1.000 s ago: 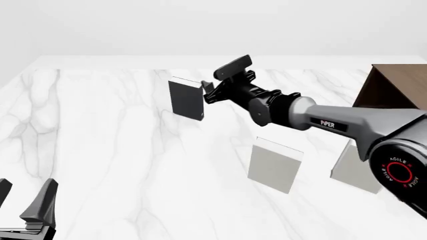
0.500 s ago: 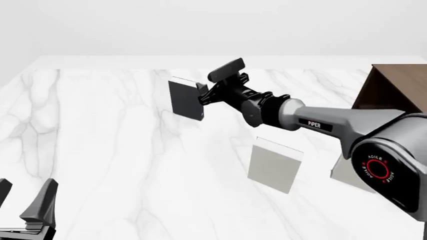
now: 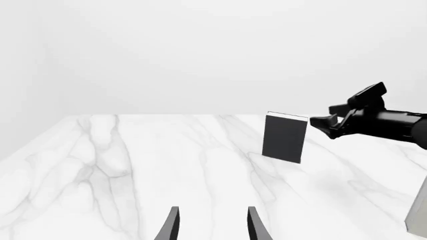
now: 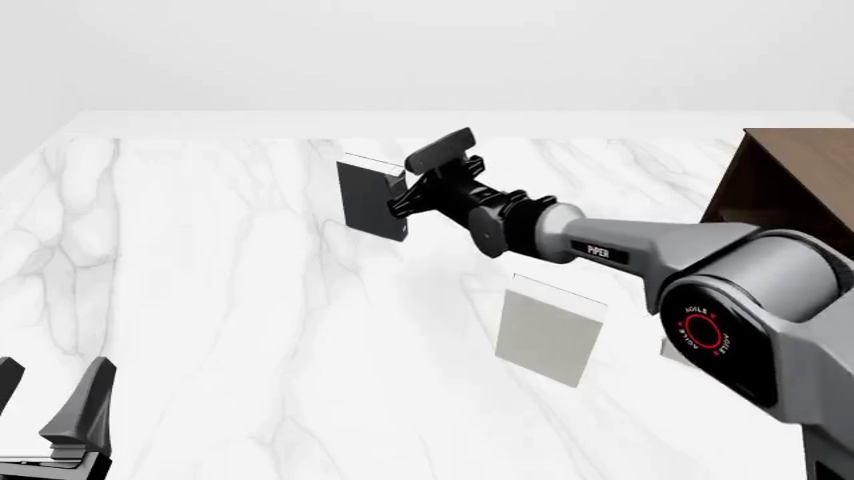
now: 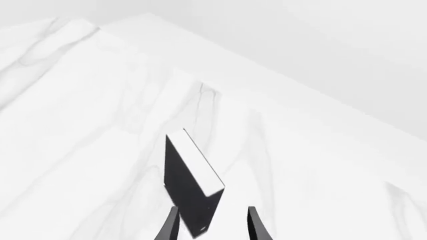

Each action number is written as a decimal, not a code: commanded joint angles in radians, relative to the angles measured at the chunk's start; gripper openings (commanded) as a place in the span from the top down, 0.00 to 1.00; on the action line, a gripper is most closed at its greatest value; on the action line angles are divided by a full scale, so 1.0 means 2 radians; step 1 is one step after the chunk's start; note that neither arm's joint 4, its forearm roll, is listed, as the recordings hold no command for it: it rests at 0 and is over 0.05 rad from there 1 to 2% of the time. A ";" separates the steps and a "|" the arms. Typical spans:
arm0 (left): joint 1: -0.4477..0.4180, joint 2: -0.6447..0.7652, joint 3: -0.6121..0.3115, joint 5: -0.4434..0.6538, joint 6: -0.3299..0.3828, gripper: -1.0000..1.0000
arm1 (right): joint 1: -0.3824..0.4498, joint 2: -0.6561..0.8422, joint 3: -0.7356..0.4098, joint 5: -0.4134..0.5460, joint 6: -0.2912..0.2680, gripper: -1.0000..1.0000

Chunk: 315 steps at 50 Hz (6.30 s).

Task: Pick up the book on the left and place it on top of the shelf.

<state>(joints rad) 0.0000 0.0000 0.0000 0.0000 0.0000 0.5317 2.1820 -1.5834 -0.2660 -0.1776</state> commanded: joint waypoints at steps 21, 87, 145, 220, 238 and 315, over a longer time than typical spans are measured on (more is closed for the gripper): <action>0.000 0.000 0.000 0.000 0.000 0.00 | -0.001 0.054 -0.054 0.011 -0.004 0.00; 0.000 0.000 0.000 0.000 0.000 0.00 | 0.002 0.150 -0.165 0.044 0.007 0.00; 0.000 0.000 0.000 0.000 0.000 0.00 | 0.003 0.001 -0.012 -0.010 -0.004 1.00; 0.000 0.000 0.000 0.000 0.000 0.00 | -0.062 -0.490 0.292 0.061 -0.120 1.00; 0.000 0.000 0.000 0.000 0.000 0.00 | -0.108 -0.555 0.317 0.096 -0.141 1.00; 0.000 0.000 0.000 0.000 0.000 0.00 | -0.285 -0.658 0.341 0.158 -0.232 1.00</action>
<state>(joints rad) 0.0000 0.0000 0.0000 0.0000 0.0000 0.0064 0.8947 -0.9050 0.0506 -0.6446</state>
